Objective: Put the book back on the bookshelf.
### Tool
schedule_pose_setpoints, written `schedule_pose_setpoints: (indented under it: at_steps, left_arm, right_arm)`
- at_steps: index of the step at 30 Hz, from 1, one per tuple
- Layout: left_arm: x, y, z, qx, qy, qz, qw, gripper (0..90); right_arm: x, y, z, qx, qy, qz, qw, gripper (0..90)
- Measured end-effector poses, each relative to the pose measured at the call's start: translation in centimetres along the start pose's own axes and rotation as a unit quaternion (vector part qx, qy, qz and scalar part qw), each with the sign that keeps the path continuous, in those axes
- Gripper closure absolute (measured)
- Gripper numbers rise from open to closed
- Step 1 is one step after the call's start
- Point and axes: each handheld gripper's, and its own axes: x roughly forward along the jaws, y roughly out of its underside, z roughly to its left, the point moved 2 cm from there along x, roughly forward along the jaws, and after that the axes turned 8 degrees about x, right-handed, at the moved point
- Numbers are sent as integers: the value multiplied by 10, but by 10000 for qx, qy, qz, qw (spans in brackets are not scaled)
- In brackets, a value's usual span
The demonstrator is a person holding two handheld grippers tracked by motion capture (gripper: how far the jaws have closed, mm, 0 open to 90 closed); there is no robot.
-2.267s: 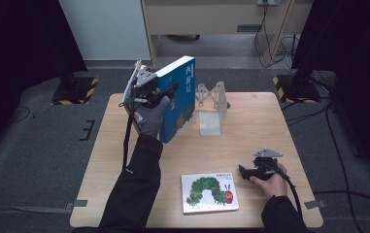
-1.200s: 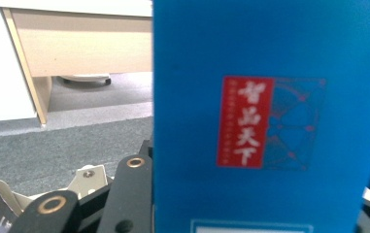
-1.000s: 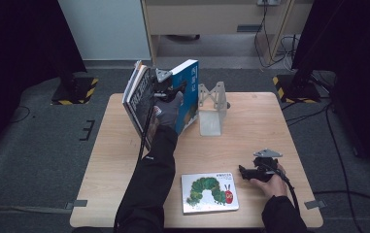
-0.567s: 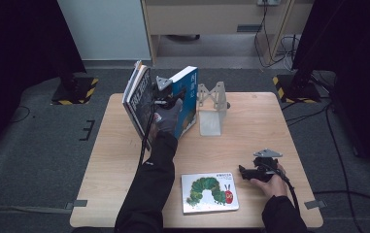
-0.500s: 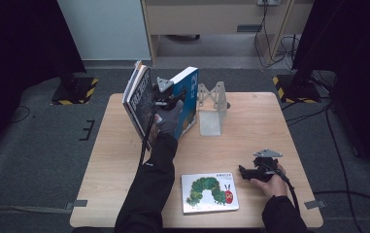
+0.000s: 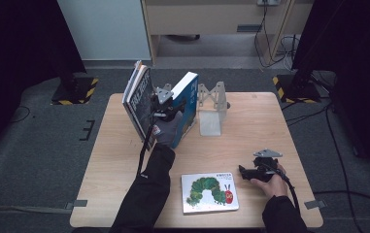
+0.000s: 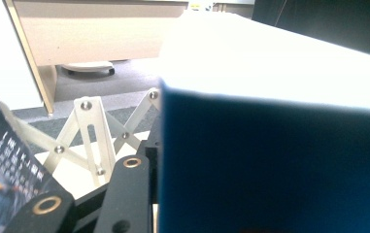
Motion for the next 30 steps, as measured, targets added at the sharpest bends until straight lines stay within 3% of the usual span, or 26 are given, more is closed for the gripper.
schedule_pose_setpoints:
  at_steps: [7, 18, 28, 30]
  left_arm:
    - [-7, 13, 0, 19, -89, -26, 10000, 590]
    - [-15, 21, -5, 72, -23, -142, 9999, 571]
    - [-17, 21, -7, 45, -363, -94, 9993, 600]
    - [-15, 21, -6, -2, -354, -113, 9993, 601]
  right_arm:
    - [0, 0, 0, 0, -4, 1, 10000, 52]
    - [0, 0, 0, -3, -21, 12, 10000, 51]
    - [0, 0, 0, -1, -19, 15, 10000, 51]
    - [0, 0, 0, 2, -19, 11, 10000, 49]
